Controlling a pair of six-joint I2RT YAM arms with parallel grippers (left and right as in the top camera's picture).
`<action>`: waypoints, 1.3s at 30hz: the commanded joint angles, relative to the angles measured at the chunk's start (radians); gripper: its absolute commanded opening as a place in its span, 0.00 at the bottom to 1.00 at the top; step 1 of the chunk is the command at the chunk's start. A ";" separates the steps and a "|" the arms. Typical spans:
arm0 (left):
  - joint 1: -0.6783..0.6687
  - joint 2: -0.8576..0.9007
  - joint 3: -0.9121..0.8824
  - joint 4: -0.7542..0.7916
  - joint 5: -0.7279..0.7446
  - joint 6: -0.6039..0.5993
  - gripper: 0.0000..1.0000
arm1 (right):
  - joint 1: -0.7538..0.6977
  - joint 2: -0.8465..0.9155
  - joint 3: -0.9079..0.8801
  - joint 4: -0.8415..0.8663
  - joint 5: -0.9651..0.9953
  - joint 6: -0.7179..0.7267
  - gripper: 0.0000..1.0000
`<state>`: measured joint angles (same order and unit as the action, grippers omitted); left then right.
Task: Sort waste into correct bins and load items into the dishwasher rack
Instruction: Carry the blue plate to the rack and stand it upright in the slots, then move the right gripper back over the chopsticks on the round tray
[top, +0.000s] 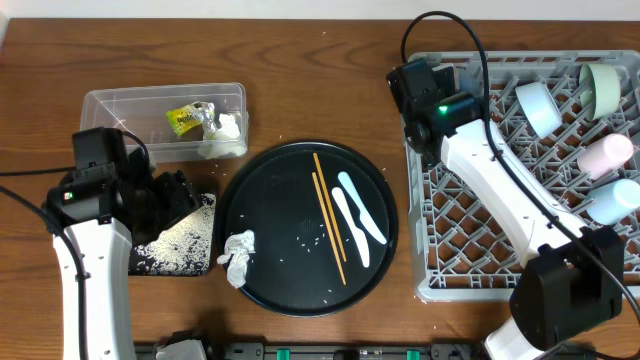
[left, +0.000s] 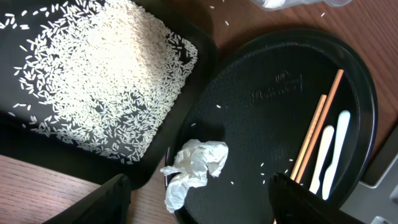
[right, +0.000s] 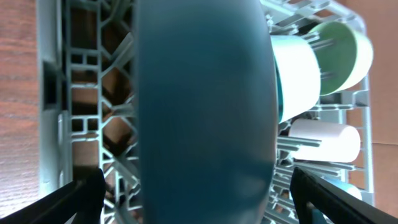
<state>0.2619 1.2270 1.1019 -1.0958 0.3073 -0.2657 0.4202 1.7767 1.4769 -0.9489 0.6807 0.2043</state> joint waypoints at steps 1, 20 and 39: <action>0.006 0.002 0.015 -0.003 -0.005 0.002 0.72 | 0.006 -0.014 0.001 -0.010 -0.058 0.036 0.92; 0.006 0.002 0.015 -0.003 -0.006 0.002 0.73 | 0.007 -0.344 0.001 0.042 -0.600 -0.156 0.94; 0.005 0.002 0.015 -0.007 -0.005 0.002 0.72 | 0.295 -0.139 0.000 0.011 -0.834 -0.123 0.94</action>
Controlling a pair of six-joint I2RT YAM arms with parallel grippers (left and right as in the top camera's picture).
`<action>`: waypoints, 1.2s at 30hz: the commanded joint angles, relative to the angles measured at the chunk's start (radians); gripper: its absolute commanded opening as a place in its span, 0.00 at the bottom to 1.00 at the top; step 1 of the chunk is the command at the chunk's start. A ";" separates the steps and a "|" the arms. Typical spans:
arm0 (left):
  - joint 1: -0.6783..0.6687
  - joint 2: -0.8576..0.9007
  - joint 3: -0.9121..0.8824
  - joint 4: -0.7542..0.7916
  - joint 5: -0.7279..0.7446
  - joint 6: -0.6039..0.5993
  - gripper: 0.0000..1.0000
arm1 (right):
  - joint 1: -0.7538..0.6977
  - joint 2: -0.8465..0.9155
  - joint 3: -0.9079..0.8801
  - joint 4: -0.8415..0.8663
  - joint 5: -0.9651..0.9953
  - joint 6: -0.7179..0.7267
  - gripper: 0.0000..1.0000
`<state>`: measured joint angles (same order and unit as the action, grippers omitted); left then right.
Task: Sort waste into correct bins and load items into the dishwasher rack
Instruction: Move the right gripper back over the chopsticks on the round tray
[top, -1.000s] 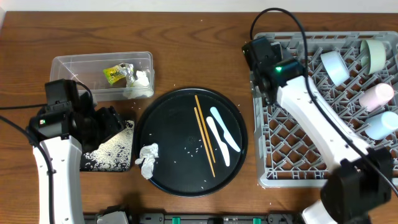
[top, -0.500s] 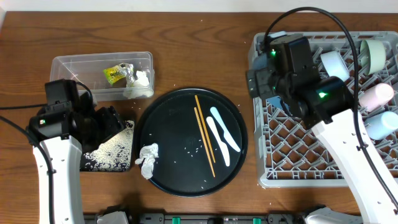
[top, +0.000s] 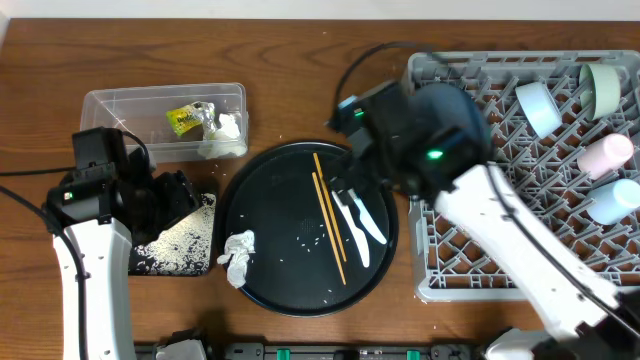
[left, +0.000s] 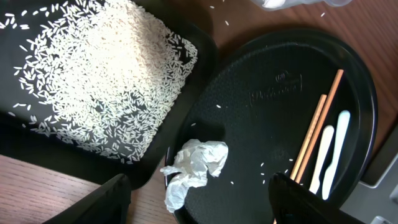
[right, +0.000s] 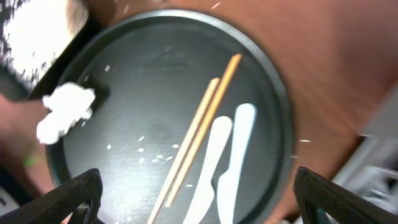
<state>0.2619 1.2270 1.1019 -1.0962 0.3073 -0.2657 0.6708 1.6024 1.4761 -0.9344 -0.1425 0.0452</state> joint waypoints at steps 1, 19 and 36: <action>0.004 0.002 0.015 -0.011 -0.005 0.002 0.72 | 0.056 0.048 0.001 -0.004 -0.003 0.056 0.94; -0.347 0.111 -0.114 0.006 -0.073 -0.003 0.73 | 0.061 0.100 0.001 -0.023 0.041 0.142 0.96; -0.414 0.429 -0.152 0.116 -0.143 -0.002 0.73 | 0.042 0.100 0.001 -0.058 0.057 0.142 0.96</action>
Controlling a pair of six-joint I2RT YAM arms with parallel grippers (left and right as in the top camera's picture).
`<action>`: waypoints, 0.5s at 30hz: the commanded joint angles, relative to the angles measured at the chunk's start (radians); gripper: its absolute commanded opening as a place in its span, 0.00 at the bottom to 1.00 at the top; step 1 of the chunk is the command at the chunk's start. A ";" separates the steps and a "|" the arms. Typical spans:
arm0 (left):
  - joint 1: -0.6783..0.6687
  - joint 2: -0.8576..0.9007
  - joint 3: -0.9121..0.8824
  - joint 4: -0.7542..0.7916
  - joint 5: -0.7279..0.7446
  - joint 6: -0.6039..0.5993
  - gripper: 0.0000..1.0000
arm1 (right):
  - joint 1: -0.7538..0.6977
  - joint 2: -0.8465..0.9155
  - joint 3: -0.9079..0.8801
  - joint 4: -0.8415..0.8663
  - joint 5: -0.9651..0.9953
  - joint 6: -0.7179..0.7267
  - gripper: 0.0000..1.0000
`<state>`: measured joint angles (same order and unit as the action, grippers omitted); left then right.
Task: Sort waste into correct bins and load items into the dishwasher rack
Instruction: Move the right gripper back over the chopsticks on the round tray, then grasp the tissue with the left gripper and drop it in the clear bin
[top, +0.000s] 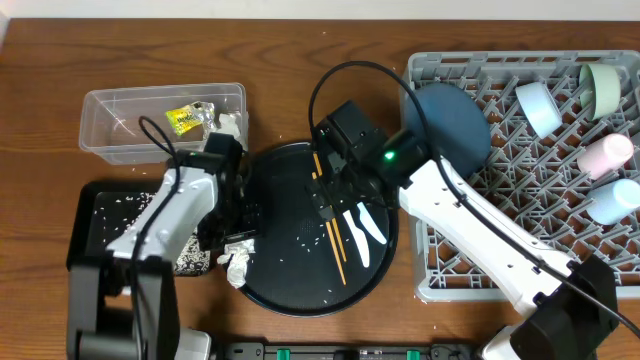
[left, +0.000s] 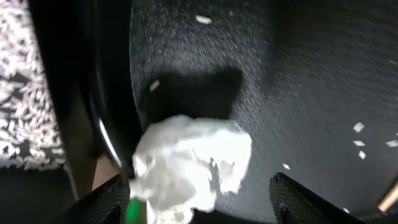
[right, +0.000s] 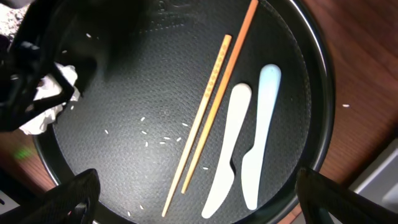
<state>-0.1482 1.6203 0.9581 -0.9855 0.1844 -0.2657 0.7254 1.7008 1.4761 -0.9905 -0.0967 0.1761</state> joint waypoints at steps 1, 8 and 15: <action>-0.005 0.049 -0.008 0.011 -0.020 -0.002 0.73 | -0.013 0.001 0.001 -0.002 0.011 0.011 0.96; -0.009 0.086 -0.008 0.023 -0.020 -0.002 0.08 | -0.013 0.001 0.001 -0.002 0.015 0.011 0.96; -0.008 0.047 0.021 -0.029 -0.014 -0.002 0.06 | -0.014 0.001 0.001 -0.014 0.044 0.011 0.96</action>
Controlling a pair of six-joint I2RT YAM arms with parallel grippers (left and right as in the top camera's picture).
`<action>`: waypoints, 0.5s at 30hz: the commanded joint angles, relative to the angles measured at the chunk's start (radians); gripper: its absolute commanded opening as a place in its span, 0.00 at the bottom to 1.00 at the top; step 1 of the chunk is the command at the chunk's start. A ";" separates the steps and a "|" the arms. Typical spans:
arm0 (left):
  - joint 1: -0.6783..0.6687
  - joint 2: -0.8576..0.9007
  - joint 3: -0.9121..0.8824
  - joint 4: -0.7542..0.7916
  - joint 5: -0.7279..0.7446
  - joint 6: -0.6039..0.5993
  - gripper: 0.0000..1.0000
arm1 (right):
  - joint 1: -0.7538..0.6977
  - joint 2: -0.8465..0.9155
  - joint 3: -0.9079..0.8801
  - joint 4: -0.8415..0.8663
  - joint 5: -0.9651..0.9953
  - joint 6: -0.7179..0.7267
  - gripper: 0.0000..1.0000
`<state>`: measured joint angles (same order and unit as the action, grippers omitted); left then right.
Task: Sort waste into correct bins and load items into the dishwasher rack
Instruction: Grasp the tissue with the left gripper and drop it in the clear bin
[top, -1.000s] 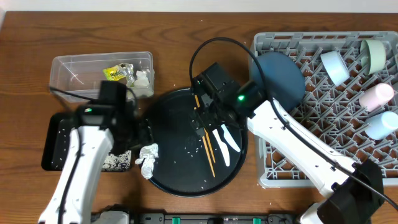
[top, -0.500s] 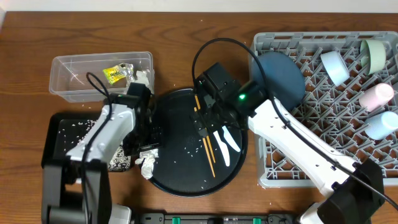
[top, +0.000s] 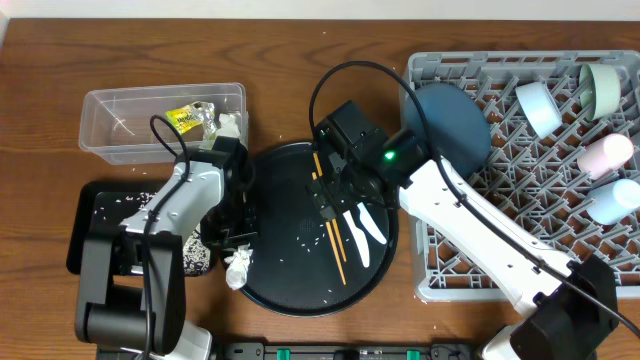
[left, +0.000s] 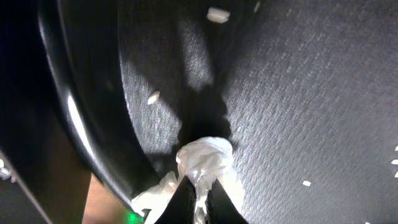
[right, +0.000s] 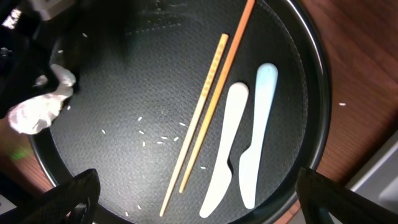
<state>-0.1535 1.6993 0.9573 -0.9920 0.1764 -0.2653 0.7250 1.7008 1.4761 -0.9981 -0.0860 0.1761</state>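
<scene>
A crumpled white napkin (left: 203, 160) lies at the left rim of the round black tray (top: 290, 200), and my left gripper (left: 198, 200) is shut on it, seen from overhead as the left gripper (top: 233, 248) over the napkin (top: 238, 266). Two orange chopsticks (right: 210, 109) and two white plastic knives (right: 229, 146) lie on the tray. My right gripper (right: 199, 196) hovers open above them with nothing between its fingers; overhead shows the right gripper (top: 330, 195) over the tray's middle. A dark blue plate (top: 450, 115) stands in the grey dishwasher rack (top: 520, 255).
A clear plastic bin (top: 130, 110) holding wrappers sits at the back left. A black rectangular tray (top: 105, 215) with spilled rice lies left of the round tray. Cups (top: 608, 155) stand along the rack's right side. Loose rice grains dot the round tray.
My left gripper was open around the napkin and is now shut on it. The napkin is squeezed narrower. The right gripper has hardly moved.
At first my right gripper held the blue plate in the rack while the left hung open over the rice tray. Then the plate stood in the rack and the right gripper was over the round tray. Later the left straddled the napkin, now gripping it.
</scene>
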 joint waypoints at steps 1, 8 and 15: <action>-0.003 -0.052 0.040 -0.040 -0.006 -0.002 0.06 | -0.013 0.001 0.001 -0.011 0.048 0.011 0.96; 0.003 -0.224 0.180 -0.061 -0.060 0.009 0.06 | -0.032 0.000 0.001 -0.035 0.062 0.019 0.96; 0.052 -0.311 0.272 0.058 -0.278 0.009 0.06 | -0.038 0.000 0.001 -0.038 0.057 0.022 0.97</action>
<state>-0.1272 1.3964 1.2064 -0.9688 0.0280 -0.2630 0.6960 1.7008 1.4761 -1.0328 -0.0357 0.1799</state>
